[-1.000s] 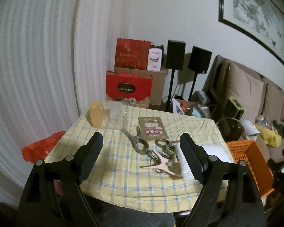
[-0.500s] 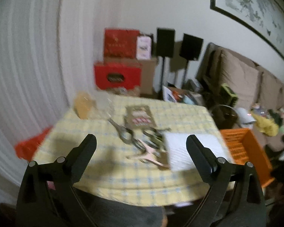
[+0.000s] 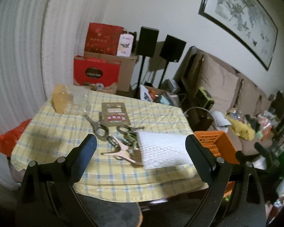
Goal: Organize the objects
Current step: 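Move both grippers toward the white foam net sheet on the table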
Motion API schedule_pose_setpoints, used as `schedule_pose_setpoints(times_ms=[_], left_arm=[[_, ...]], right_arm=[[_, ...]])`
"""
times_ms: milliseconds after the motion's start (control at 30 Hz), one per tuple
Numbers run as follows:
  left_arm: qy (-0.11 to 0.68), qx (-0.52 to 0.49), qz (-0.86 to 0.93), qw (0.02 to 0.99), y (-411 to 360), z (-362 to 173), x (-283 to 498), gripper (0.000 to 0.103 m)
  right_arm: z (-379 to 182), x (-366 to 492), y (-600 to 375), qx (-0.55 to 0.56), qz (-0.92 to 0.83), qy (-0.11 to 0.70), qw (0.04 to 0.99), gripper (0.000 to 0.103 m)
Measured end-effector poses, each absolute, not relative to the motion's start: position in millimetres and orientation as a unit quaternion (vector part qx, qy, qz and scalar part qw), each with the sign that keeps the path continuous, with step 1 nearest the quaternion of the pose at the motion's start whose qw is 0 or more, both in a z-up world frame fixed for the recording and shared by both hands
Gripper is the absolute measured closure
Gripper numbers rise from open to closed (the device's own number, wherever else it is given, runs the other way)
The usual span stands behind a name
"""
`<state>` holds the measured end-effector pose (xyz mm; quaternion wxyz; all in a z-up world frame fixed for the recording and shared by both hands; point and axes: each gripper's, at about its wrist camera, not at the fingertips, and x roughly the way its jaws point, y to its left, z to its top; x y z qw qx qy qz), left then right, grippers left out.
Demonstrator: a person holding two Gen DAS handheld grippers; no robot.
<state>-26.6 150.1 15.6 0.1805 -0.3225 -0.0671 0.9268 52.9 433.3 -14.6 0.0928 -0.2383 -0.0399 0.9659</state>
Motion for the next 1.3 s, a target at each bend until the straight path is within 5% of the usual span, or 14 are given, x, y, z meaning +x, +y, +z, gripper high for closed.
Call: schedule_pose_setpoints(times_ms=[333,567,800,1100,1300], left_arm=[[-0.067,-0.326,0.934,0.126,154,3,-33,0.008],[0.034,-0.299,0.940,0.159,184,-3,-18,0.008],[0.054,-0.318,0.934,0.153,197,0,-21,0.008],[0.077,-0.291,0.945,0.129,195,3,-17,0.008],[0.061,-0.294,0.945,0.128,190,-2,-21,0.008]], right_arm=[[-26,41,455,-0.288,0.952,0.011,0.098,0.001],[-31,34,464,-0.319,0.943,0.064,0.072,0.000],[-25,18,449,-0.345,0.918,0.001,0.195,0.000],[-19,28,462,-0.307,0.947,0.082,0.048,0.000],[-27,20,454,-0.334,0.937,-0.005,0.105,0.001]])
